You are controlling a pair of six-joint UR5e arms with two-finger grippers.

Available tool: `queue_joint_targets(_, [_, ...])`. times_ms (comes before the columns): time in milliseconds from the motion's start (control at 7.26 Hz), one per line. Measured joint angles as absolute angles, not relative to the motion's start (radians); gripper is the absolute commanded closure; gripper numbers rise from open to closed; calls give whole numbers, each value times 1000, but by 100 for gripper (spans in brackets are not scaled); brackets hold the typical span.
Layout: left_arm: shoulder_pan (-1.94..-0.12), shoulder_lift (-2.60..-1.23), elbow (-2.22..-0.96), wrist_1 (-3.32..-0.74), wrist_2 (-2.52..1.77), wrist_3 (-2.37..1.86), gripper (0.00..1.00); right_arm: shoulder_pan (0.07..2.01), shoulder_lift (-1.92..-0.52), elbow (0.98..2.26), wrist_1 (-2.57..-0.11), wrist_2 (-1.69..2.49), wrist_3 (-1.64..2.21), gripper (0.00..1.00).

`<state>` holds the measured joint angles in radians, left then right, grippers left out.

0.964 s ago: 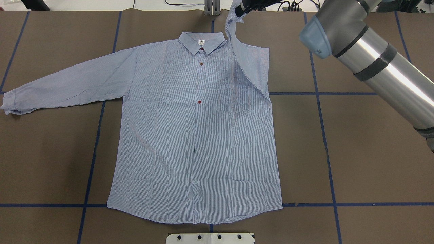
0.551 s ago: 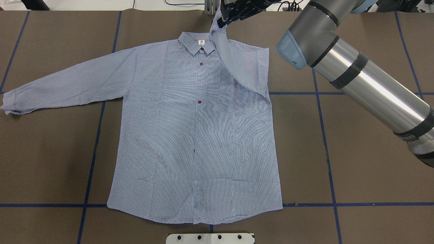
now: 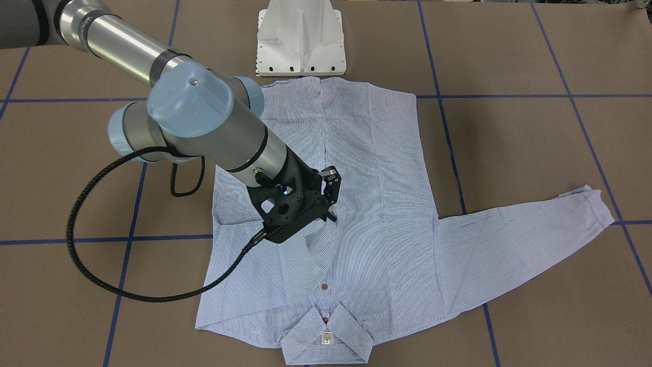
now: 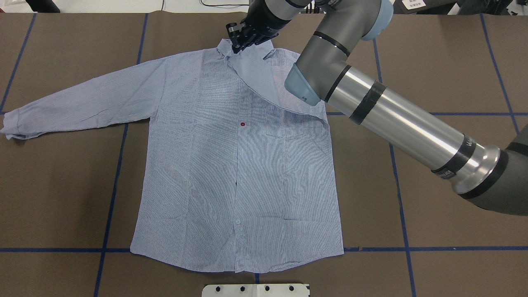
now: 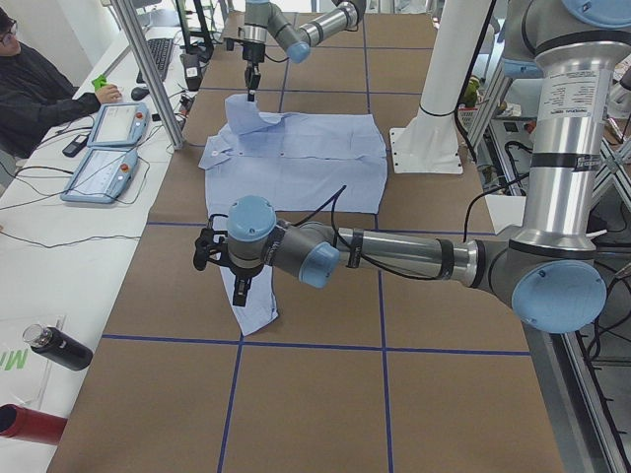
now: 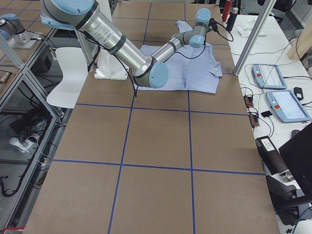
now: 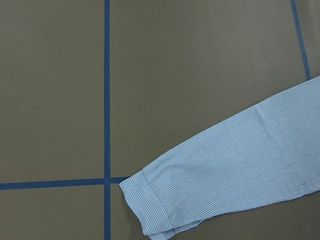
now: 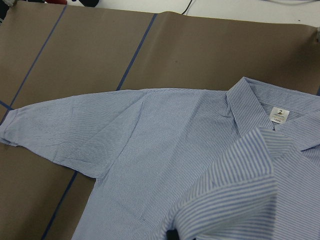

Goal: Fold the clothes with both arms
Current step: 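Lay the sleeve across the shirt front with the right gripper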

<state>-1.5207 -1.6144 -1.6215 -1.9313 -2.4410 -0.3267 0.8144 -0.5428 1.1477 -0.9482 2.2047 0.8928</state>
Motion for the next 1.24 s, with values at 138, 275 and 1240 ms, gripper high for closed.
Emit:
queue_joint_targets(138, [-1520,-1618,-1618,-1931,-2441,-327,1,780,-526,1107,-949,2158,893,100])
queue_joint_targets(275, [-1520,-1620,-1616,-1930,-2441,-327,1,750,-506,1068,-949,2114,893,100])
queue_joint_targets(1240, [-1520,-1622,-1609,-1931,-2441,-329,1,585,-460,991,-951,1892,893,12])
